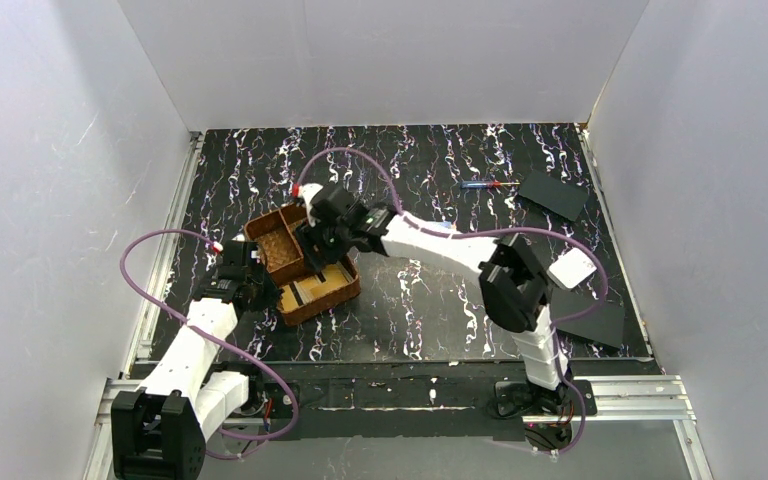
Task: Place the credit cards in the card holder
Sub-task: Pick up the credit card from the storage box.
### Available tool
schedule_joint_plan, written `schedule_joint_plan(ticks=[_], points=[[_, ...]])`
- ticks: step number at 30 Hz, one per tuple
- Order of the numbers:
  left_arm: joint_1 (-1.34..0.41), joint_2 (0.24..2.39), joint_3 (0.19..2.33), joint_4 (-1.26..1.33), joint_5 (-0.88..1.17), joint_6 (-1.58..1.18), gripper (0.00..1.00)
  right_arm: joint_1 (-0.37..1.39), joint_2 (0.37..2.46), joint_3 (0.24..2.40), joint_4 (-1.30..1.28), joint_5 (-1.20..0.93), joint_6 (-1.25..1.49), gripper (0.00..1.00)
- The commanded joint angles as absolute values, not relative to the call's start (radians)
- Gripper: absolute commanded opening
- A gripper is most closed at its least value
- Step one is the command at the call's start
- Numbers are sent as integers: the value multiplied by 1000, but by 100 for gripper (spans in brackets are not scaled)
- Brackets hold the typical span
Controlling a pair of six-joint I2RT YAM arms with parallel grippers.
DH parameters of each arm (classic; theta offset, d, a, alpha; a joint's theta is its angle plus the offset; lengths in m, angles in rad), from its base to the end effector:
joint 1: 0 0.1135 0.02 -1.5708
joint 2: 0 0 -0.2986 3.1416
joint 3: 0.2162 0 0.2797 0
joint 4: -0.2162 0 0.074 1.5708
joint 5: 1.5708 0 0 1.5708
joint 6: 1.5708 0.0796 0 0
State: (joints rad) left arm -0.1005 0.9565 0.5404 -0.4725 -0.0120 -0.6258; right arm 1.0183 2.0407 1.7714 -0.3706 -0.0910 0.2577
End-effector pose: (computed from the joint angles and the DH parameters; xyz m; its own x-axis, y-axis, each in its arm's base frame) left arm 0.2179 -0.0210 0.1828 -0.6803 -0.5201 -0.5165 -0.3771 0.8526 -0.3618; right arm 0.2864 0.4783 0.2734 -0.5288 -0.3741 -0.7618 -0.7768 0.5749 0.2569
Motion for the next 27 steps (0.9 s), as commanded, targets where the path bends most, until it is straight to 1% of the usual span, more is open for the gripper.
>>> schedule_joint_plan(ticks=[1,3,4,5,13,15,24,27], points=[[-107,954,543,-469,-29,-657,0,1085,2126,1867,-565,121,278,68],[-110,956,552,-471,-31,-661,0,1095,2162,1902,-610,142,279,69],[-111,961,555,-471,-30,-664,0,1103,2182,1922,-633,160,278,71],[-113,970,561,-472,-28,-664,0,1110,2203,1944,-657,181,277,77],[-127,971,562,-472,-28,-658,0,1123,2337,2066,-720,249,253,90],[-127,964,561,-477,-31,-654,0,1123,2351,2081,-725,269,239,98],[-127,939,555,-513,-55,-644,0,1115,2340,2023,-707,276,220,98],[-127,926,549,-519,-58,-639,0,1113,2312,1969,-670,284,220,98]])
